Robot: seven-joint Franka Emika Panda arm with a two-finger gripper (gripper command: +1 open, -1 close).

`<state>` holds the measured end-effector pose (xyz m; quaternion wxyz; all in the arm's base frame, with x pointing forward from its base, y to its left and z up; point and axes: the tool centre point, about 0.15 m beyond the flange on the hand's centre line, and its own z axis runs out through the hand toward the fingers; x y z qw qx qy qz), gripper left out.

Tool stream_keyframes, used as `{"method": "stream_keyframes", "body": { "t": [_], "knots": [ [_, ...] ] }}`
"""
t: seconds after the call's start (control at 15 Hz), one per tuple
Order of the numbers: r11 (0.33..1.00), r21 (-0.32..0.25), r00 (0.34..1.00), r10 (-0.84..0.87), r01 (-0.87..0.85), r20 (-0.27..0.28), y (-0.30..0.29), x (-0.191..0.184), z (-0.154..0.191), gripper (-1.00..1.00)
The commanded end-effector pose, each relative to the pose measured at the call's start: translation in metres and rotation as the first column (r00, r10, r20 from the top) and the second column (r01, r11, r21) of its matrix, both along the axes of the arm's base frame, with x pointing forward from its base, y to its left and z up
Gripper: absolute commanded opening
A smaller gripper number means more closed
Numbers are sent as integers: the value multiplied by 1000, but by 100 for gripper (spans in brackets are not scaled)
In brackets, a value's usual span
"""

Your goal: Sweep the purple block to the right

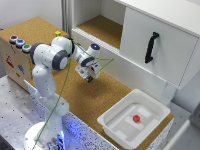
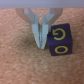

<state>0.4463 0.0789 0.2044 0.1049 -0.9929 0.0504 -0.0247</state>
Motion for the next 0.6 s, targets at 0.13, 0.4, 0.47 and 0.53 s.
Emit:
{"method": "stream_keyframes", "body": {
  "t": [0.13,0.4,0.47,0.53],
  "knots": [
    [1000,-4,1000,-11,11,0,-74,-14,10,-100],
    [1000,-14,1000,-19,19,-10,-99,-12,6,-100],
    [1000,-18,1000,-20,19,-14,-104,-11,5,-100],
    [1000,-21,1000,-23,23,-15,-111,-10,4,-100]
  ]
}}
